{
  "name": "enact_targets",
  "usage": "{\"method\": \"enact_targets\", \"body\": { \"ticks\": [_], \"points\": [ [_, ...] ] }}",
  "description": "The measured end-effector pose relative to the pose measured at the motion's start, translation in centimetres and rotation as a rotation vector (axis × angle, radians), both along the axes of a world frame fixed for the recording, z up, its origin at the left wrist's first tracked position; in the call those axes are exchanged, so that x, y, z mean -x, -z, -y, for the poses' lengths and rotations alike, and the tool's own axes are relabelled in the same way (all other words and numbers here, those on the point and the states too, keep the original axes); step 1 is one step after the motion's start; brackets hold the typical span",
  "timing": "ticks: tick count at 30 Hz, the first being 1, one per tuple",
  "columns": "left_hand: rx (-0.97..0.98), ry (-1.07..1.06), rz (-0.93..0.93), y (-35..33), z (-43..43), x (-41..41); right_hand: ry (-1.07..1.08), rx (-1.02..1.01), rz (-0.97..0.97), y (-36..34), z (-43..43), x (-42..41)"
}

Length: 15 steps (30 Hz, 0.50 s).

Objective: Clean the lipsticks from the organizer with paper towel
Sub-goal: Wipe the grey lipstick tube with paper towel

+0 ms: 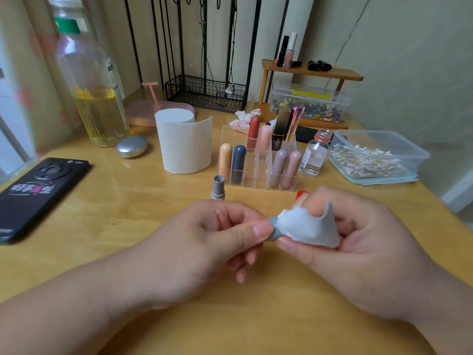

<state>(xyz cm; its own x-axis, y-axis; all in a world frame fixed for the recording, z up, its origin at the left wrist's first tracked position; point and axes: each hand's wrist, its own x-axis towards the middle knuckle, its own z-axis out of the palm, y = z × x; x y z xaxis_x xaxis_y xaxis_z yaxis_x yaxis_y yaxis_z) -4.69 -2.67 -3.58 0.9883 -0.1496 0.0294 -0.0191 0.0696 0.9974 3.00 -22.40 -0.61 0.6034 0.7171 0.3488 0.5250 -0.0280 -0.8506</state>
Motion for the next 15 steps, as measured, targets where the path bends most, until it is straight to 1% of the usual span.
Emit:
{"method": "enact_targets", "body": {
  "ticks": [2, 5, 6, 7, 8, 9, 11, 12, 13, 15],
  "points": [
    [-0.219, -0.088, 0.151, 0.4, 0.2, 0.4, 0.017, -0.007, -0.103, -0.1, -0.1, 0.0],
    [-0.692, -0.265, 0.545, -0.2, 0.5, 1.2, -0.031, -0.053, -0.263, -0.5, -0.1, -0.2],
    [-0.771, -0.306, 0.629, -0.3, 0.6, 1.2, -0.034, -0.075, -0.278, -0.5, -0.1, -0.3],
    [-0.764, -0.322, 0.624, -0.3, 0.6, 1.1, -0.037, -0.097, -0.275, -0.6, -0.2, -0.3],
    [-0.648, -0.293, 0.512, -0.3, 0.6, 0.9, -0.035, -0.118, -0.245, -0.5, -0.2, -0.2],
    [-0.429, -0.213, 0.325, -0.5, 0.5, 0.7, -0.023, -0.141, -0.173, -0.2, -0.2, 0.0],
    [0.018, 0.019, -0.066, -0.9, 0.0, 0.2, 0.005, -0.178, 0.052, 0.4, -0.1, 0.3],
    [0.170, 0.132, -0.235, -1.3, -0.2, 0.1, 0.000, -0.184, 0.160, 0.6, -0.1, 0.5],
    [0.281, 0.231, -0.360, -1.4, -0.5, 0.1, -0.011, -0.182, 0.248, 0.7, -0.1, 0.5],
    [0.471, 0.370, -0.481, -1.5, -0.7, 0.4, -0.026, -0.165, 0.362, 0.6, -0.2, 0.4]
  ]
}}
